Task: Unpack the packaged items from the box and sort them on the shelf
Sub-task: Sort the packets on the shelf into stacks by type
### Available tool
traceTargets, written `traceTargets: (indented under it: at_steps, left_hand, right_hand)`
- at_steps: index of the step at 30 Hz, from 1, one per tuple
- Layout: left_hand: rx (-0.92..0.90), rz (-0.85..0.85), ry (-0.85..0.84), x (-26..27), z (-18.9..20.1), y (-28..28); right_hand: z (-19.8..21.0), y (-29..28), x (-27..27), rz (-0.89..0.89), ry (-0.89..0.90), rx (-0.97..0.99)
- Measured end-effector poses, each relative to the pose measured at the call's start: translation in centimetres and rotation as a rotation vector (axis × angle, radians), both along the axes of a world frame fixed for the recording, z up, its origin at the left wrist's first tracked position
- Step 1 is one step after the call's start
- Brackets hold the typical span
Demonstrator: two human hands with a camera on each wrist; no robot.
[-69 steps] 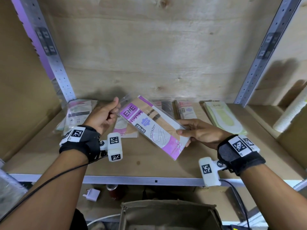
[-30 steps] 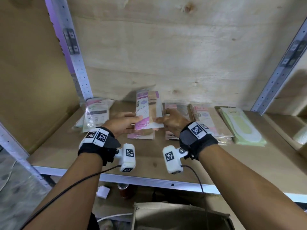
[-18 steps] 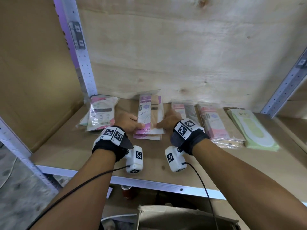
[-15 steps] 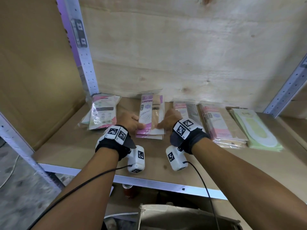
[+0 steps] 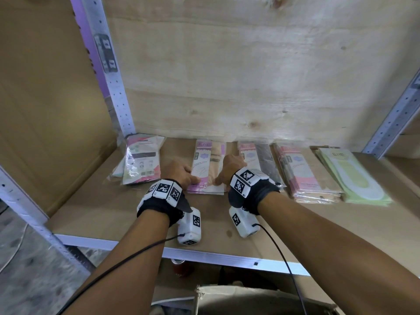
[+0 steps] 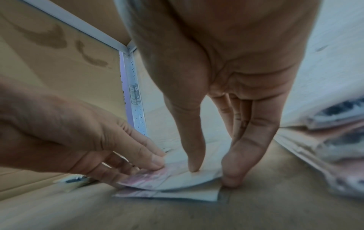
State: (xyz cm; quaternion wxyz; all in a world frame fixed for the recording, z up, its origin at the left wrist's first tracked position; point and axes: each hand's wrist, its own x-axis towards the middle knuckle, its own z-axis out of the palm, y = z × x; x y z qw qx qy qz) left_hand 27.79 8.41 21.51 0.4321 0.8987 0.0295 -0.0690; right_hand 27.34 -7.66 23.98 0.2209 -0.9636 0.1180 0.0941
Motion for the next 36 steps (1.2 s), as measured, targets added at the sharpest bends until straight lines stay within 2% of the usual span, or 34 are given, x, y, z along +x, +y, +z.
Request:
traceTargets:
  at_steps: [13, 18, 21, 24, 28, 34, 36]
  left_hand:
    - [-0.010, 0.013, 0.008, -0.1, 0.2, 0.1]
    - [-0.064, 0.109, -0.115, 0.6, 1.9, 2.7]
    - [-0.037, 0.211, -0.204, 0.9, 2.7, 5.4]
    - [0.023, 0.289, -0.249, 0.7, 2.8, 8.2]
    - [0.092, 0.371, -0.196, 0.3, 2.3, 11.6]
    - [0.194, 0.281, -0.045, 0.9, 1.2, 13.5]
    - [0.129, 0.271, 0.021, 1.3, 1.0, 13.6]
  right_hand:
    - [-0.3, -0.2, 0.2, 0.074, -0.011, -0.052]
    - [0.9, -0.1, 0.5, 0.102, -0.043, -0.146]
    - [1.6, 0.4, 0.8, 0.133, -0.098, -0.131]
    - [1.8, 1.9, 1.1, 0.168, -0.154, -0.024]
    - [1.3, 5.8, 1.5, 0.241, -0.151, 0.214]
    - [0.1, 11.4, 2.0, 0.154, -0.033, 0.677]
    - [-0.4, 12.3, 2.1, 0.122, -0.009, 0.737]
